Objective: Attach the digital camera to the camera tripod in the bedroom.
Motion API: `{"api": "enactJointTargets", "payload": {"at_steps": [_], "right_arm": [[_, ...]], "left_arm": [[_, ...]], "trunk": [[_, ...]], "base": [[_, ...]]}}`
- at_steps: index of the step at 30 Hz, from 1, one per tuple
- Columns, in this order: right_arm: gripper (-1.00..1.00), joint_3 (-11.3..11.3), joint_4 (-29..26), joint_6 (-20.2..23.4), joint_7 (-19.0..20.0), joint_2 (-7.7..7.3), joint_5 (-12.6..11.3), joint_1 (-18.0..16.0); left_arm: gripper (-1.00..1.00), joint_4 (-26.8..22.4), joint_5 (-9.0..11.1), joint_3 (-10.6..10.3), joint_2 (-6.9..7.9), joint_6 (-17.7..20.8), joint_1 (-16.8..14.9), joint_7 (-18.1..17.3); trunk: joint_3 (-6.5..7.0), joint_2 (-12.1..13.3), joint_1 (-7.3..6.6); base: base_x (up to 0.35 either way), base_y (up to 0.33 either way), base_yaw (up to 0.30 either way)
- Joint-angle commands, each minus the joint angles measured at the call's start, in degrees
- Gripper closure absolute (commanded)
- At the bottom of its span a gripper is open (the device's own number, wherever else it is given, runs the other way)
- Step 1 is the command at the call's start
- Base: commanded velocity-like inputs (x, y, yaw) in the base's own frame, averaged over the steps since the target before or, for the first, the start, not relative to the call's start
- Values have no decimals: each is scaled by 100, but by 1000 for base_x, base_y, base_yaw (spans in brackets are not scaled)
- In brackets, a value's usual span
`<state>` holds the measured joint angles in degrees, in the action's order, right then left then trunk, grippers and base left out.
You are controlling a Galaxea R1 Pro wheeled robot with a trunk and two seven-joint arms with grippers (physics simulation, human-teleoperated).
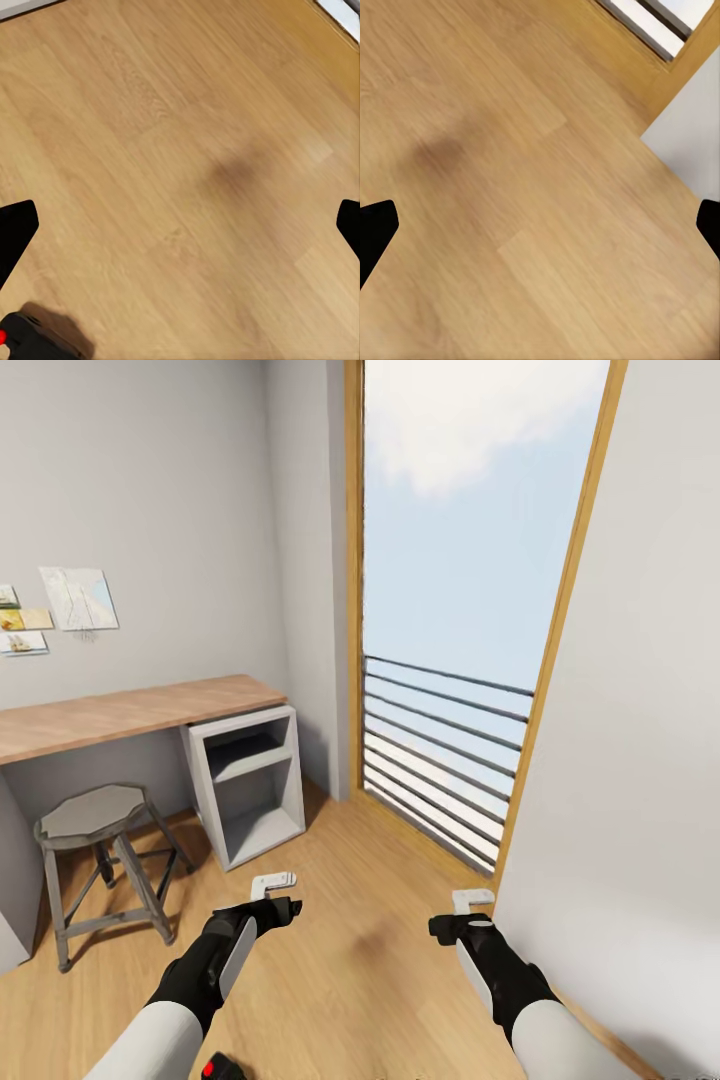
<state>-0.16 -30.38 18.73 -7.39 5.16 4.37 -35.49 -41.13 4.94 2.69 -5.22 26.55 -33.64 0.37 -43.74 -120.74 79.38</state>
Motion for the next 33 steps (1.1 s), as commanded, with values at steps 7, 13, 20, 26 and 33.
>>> {"api": "enactJointTargets", "payload": {"at_steps": [7, 13, 20, 26, 33], "right_arm": [[-100, -1, -11, 22, -8, 9, 78, -2], [-100, -1, -5, 8, -19, 11, 89, -2], [-100, -3, -3, 7, -18, 7, 90, -2], [-100, -8, -3, 2, -14, 6, 73, -2], [-100, -10, -3, 4, -16, -10, 49, -2]], "left_arm": [[-100, -9, 51, 21, -5, 34, -2, 4], [-100, -9, 51, 21, -5, 32, -2, 5], [-100, -9, 51, 21, -5, 26, -2, 7], [-100, -6, 51, 21, -5, 26, -2, 7], [-100, 0, 51, 22, -5, 26, -2, 7]], "trunk": [[-132, -285, 153], [-240, -526, 285], [-366, -806, 439], [-473, -1047, 571], [-599, -1328, 725]], "base": [[0, 0, 0], [0, 0, 0], [0, 0, 0], [0, 0, 0], [0, 0, 0]]}}
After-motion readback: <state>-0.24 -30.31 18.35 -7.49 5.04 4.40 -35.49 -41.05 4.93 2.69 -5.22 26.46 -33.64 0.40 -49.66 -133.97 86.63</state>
